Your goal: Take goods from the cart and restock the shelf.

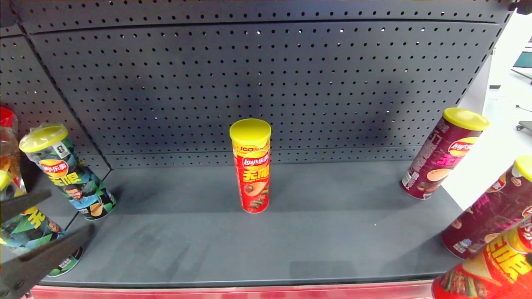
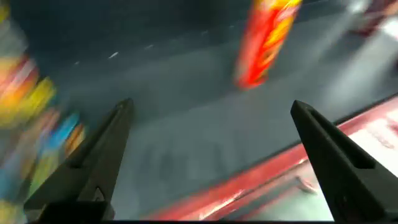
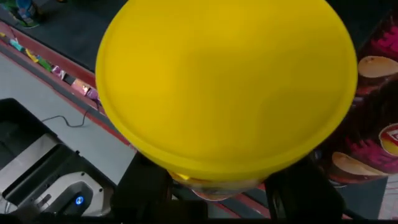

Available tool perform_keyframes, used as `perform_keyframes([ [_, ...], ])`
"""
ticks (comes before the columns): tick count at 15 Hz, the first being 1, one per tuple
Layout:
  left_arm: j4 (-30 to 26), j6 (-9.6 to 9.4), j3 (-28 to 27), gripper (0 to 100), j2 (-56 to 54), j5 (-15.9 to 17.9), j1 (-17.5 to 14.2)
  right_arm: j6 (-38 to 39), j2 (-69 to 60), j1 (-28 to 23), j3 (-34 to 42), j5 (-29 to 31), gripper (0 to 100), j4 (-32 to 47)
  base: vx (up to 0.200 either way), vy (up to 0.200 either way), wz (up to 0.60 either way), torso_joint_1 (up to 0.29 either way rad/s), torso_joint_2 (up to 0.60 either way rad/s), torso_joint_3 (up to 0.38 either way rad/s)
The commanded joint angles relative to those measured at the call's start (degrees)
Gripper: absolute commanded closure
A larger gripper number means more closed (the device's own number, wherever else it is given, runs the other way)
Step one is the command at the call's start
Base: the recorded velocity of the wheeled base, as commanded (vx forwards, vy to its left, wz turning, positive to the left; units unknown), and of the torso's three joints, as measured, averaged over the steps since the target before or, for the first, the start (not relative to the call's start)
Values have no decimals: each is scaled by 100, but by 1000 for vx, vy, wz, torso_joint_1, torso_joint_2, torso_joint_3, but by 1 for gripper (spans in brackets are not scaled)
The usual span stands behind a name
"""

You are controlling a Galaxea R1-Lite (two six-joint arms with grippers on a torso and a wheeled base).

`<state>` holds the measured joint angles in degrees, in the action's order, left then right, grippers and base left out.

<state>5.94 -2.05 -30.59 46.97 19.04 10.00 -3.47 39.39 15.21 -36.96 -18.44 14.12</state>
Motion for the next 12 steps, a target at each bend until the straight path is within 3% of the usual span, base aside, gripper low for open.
perform_keyframes([
  [1,733,-33,-1020,0,2448,689,811,5,306,78,5,-1,100,-208,0,0,0,0,0,0],
  [3,1120,-68,-1046,0,3020,970,837,5,570,78,-13,-1,100,-603,0,0,0,0,0,0],
  [5,1366,-103,-1143,0,3433,987,837,5,772,78,-39,8,100,-902,0,0,0,0,0,0],
  [7,1727,-384,-1336,0,3907,1031,846,5,886,78,-48,-1,100,-1051,0,0,0,0,0,0],
  [12,1753,-490,-1415,0,4189,1348,1127,31,948,69,-39,-19,100,-1060,0,0,0,0,0,0],
])
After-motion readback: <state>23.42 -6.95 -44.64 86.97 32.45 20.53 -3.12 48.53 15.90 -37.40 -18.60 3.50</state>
